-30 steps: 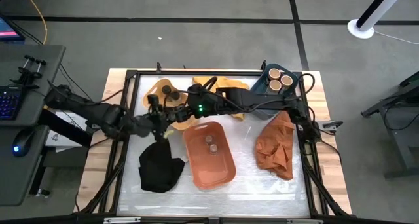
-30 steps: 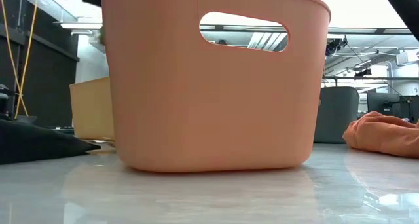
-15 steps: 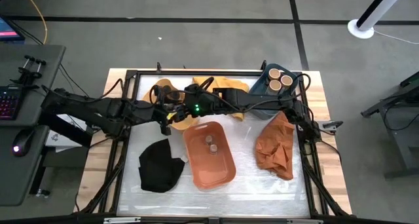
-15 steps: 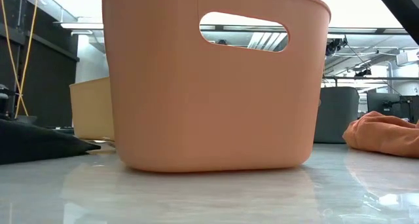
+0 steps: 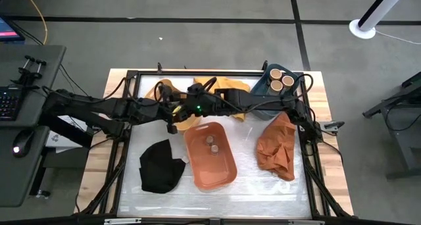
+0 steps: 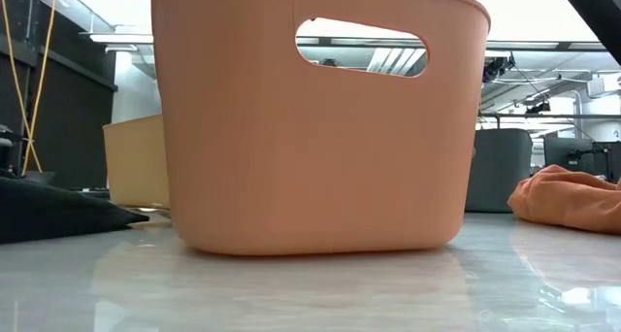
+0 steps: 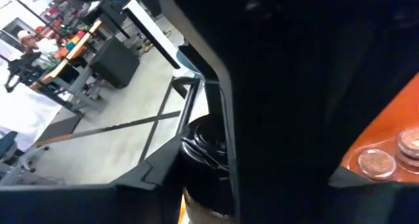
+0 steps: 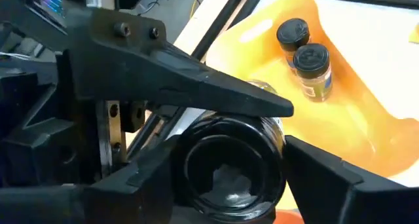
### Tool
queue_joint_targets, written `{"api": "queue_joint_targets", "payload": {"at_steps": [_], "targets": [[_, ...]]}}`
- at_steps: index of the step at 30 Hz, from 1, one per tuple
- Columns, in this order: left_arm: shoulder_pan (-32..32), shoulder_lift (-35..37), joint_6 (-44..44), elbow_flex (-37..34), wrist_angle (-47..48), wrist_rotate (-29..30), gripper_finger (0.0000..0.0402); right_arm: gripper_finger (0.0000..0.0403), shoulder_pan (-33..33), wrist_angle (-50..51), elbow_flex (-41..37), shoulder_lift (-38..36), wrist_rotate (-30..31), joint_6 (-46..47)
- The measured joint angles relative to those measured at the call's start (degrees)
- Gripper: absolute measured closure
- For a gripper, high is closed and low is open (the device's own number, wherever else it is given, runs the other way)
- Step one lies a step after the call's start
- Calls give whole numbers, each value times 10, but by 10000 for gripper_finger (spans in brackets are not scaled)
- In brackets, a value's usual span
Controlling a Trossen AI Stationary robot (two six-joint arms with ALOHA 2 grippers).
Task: Sort spices by type
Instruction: Put the green seasoning bottle into the yellow bin
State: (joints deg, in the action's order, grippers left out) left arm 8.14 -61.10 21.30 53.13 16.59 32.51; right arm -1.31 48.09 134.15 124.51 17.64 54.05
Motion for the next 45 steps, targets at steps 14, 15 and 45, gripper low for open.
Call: {"api": "queue_joint_targets", "payload": {"at_steps": [14,15,45], "targets": [[1,12,-48,0,52,-33,100,199,6,23,1,-2,8,-67],[2,20,-52,1,79,-20,100,199,10,38,0,-2,15,-73],[71,268,-552,-51,157,-24,99,200,85,83,0,118,-42,-116]]}}
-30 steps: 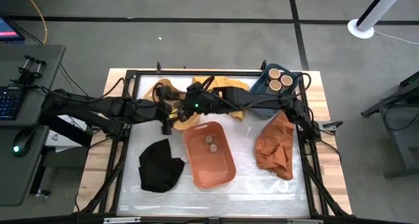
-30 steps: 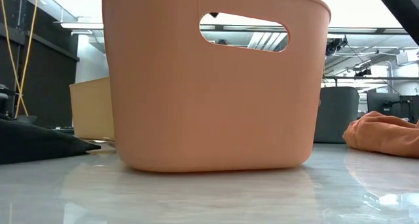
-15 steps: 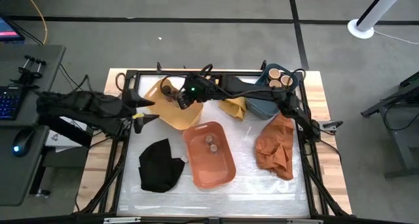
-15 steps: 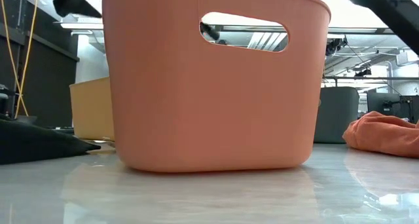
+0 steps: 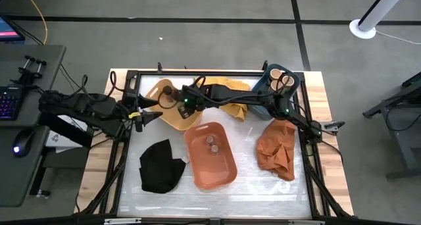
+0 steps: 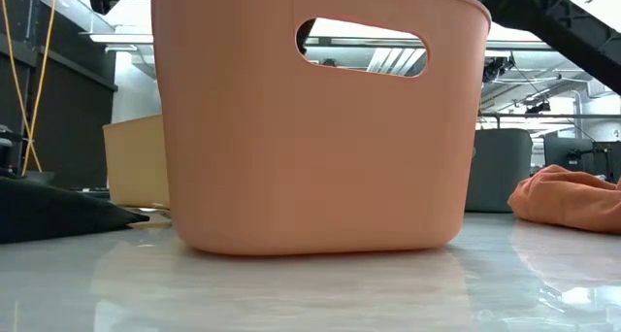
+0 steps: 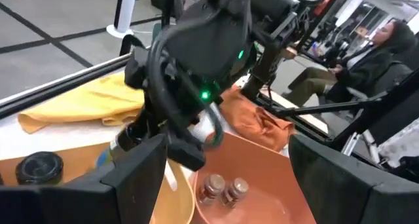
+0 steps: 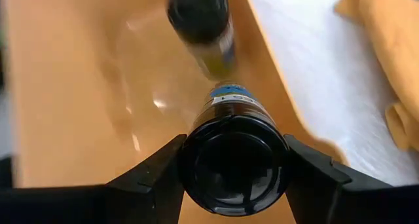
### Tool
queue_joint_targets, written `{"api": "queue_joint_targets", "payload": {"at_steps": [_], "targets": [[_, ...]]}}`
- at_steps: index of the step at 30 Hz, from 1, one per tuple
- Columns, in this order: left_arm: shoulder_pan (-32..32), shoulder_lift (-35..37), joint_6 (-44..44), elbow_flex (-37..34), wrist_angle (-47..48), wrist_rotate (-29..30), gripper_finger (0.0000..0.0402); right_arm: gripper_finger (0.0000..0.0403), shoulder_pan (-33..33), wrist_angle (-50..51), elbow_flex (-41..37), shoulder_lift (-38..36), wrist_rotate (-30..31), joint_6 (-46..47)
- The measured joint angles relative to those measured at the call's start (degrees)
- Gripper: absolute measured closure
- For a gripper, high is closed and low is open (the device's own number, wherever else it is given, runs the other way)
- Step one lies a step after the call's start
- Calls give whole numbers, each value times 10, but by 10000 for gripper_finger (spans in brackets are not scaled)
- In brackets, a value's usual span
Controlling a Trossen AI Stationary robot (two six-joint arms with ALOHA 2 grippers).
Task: Sort spices by type
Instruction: Put the green seasoning bottle into the yellow bin
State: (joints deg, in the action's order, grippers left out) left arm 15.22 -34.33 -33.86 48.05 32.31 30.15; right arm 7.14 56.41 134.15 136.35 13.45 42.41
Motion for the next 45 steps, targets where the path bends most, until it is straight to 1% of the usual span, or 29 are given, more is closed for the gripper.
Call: {"api": "queue_joint_targets", "payload": {"at_steps": [3,5,10,12,14,16,17,19,21,22,24,27,31,33,36,39,43,45], "targets": [[0,-10,-1,0,4,0,99,200,0,13,-1,5,2,0],[0,-21,8,0,27,7,99,200,-1,13,-1,5,2,-7],[-6,-86,18,0,161,45,100,200,0,15,-1,5,-5,-31],[-7,-117,31,-1,198,73,111,200,0,16,-1,5,-18,-43],[-7,-141,48,-1,203,125,138,200,0,16,0,5,-32,-56],[-12,-162,71,-1,198,173,184,200,0,16,0,5,-46,-67],[-18,-170,85,-5,188,190,215,200,0,16,0,5,-49,-68],[-37,-175,114,-30,155,195,288,200,0,16,0,5,-50,-65],[-55,-177,133,-69,103,165,364,200,0,17,0,5,-50,-64],[-63,-178,137,-91,63,143,382,200,0,17,0,5,-50,-64],[-76,-178,154,-132,-6,114,384,200,0,18,0,5,-51,-65],[-92,-179,165,-179,-104,101,396,200,0,18,0,5,-60,-65],[-121,-179,186,-216,-218,61,400,200,0,17,0,5,-65,-67],[-142,-179,202,-228,-275,27,401,200,0,17,0,5,-69,-68],[-180,-179,230,-254,-366,-40,401,200,-1,16,0,5,-77,-69],[-226,-179,250,-278,-385,-100,401,200,0,16,0,5,-79,-70],[-285,-179,252,-298,-412,-201,401,197,-1,16,0,5,-80,-84],[-306,-187,252,-301,-429,-226,401,194,0,16,0,5,-79,-84]]}}
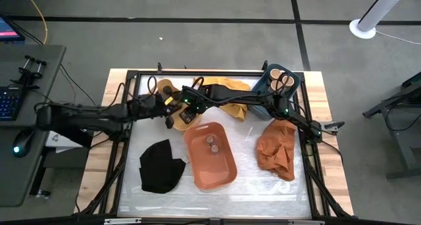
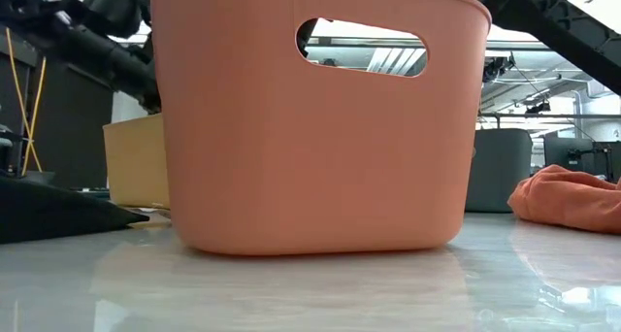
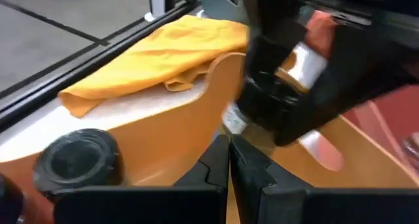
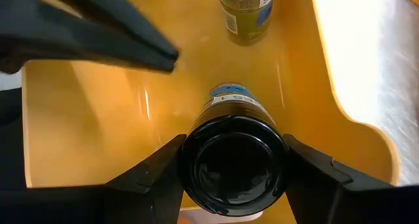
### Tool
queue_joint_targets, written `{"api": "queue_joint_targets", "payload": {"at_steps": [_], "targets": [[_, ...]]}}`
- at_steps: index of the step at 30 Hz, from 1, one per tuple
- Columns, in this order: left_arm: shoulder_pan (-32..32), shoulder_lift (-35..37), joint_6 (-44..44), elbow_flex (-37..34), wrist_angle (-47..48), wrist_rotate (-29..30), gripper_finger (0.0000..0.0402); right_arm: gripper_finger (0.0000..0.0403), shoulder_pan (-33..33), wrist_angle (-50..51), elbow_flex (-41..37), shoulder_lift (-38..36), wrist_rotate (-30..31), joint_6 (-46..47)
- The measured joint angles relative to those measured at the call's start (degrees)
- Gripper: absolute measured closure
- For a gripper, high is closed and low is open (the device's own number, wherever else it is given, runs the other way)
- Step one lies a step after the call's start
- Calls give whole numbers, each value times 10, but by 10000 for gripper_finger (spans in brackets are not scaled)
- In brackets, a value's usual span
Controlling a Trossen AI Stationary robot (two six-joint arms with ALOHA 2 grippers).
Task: Sort spices by type
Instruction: Put the green seasoning bottle into the yellow bin
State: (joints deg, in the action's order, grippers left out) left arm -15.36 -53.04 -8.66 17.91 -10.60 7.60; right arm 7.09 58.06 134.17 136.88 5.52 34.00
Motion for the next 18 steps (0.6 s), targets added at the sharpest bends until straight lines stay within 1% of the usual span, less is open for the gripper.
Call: {"api": "queue_joint_targets", "payload": {"at_steps": [3,7,13,18], "targets": [[-21,-18,20,0,-15,-19,401,197,0,-1,0,0,0,0],[-32,-67,29,-1,-16,-55,401,197,0,-4,0,0,0,3],[-32,-146,14,-2,-86,-61,401,190,1,-2,0,0,4,5],[-32,-183,4,-2,-137,-61,401,189,2,6,0,0,8,5]]}}
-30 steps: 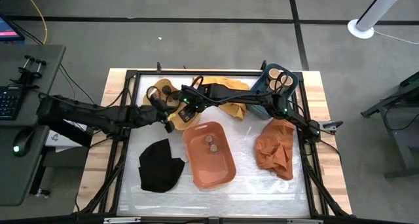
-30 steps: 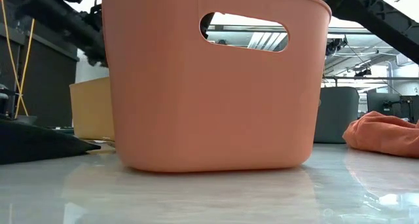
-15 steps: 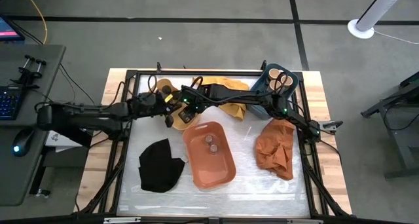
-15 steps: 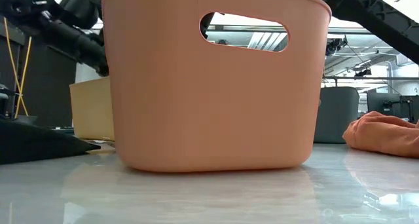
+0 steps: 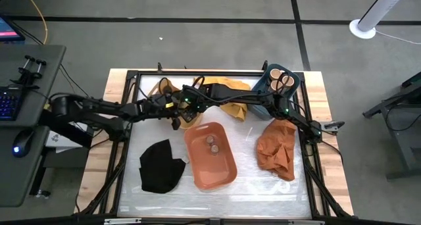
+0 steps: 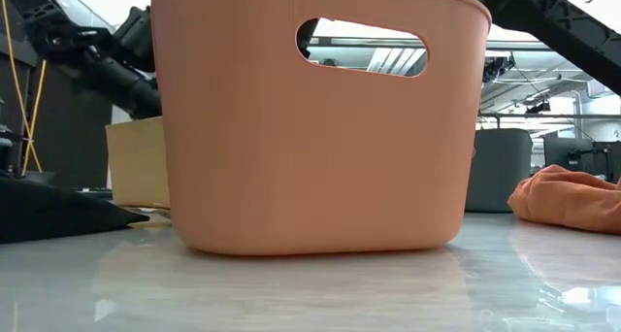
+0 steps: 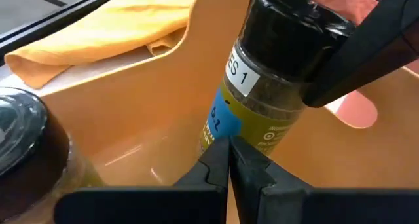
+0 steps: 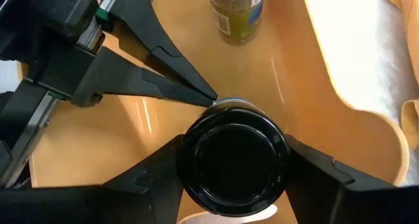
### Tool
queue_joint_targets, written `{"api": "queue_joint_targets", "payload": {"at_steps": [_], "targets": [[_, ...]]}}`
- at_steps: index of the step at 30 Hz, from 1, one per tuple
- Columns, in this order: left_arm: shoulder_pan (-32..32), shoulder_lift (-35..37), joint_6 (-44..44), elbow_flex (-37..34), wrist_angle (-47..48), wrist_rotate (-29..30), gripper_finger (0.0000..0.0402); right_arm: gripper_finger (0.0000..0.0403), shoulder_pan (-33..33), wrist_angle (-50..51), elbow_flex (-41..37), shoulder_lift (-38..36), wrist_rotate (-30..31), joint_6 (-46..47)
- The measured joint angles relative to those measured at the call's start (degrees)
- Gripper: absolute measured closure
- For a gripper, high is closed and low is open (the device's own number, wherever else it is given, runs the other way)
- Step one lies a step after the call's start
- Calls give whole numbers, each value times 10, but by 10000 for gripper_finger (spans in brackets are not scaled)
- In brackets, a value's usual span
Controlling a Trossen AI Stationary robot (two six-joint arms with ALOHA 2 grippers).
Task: Sort spices by type
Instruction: Put the green seasoning bottle into the yellow bin
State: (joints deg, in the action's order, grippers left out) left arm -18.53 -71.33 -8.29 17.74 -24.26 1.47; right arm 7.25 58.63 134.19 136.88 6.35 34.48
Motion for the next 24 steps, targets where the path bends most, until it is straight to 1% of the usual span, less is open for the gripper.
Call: {"api": "queue_joint_targets", "payload": {"at_steps": [7,17,24], "targets": [[1,-25,1,2,-11,-5,401,182,0,0,0,0,7,-10],[0,-26,15,2,-29,5,401,124,3,-8,0,0,16,-15],[0,-26,15,2,-30,5,401,117,11,-5,0,-1,16,-22]]}}
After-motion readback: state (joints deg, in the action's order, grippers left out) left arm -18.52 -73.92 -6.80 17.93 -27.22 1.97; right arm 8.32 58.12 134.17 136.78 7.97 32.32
